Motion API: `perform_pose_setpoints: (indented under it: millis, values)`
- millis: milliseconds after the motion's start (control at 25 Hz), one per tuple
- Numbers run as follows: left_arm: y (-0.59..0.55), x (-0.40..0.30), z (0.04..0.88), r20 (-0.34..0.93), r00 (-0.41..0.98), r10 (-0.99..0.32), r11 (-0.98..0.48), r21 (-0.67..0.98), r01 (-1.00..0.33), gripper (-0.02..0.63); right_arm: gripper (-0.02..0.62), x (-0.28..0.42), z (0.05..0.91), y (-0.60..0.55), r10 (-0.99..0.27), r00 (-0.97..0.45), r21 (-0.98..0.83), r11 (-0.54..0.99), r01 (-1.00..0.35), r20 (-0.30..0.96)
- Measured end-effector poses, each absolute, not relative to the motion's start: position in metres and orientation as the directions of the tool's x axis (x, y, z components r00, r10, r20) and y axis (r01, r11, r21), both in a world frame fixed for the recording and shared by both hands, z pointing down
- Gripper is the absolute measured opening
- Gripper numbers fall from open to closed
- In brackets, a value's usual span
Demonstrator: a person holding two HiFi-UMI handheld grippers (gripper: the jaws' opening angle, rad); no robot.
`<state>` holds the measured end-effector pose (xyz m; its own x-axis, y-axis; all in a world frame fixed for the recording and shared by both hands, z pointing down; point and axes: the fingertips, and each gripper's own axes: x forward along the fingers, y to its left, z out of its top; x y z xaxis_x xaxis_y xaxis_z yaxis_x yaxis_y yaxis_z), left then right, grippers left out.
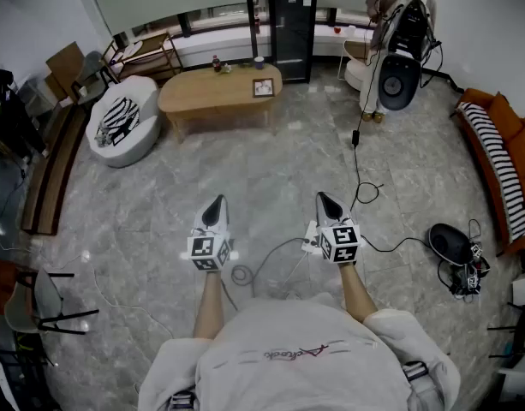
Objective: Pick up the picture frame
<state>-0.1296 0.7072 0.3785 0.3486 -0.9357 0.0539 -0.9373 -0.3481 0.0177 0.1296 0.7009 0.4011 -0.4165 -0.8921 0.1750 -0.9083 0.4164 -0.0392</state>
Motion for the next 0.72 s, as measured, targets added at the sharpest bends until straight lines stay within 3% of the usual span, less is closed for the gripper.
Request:
perform_pose_setpoints:
  millis: [720]
  values:
    - [0.71, -0.094, 0.379, 0.063, 0.326, -0.943, -0.326, 0.009, -0.945, 0.003, 0.005, 0.162, 0.408, 0.7, -0.874, -0.451, -0.046, 0.451, -0.892, 0.182]
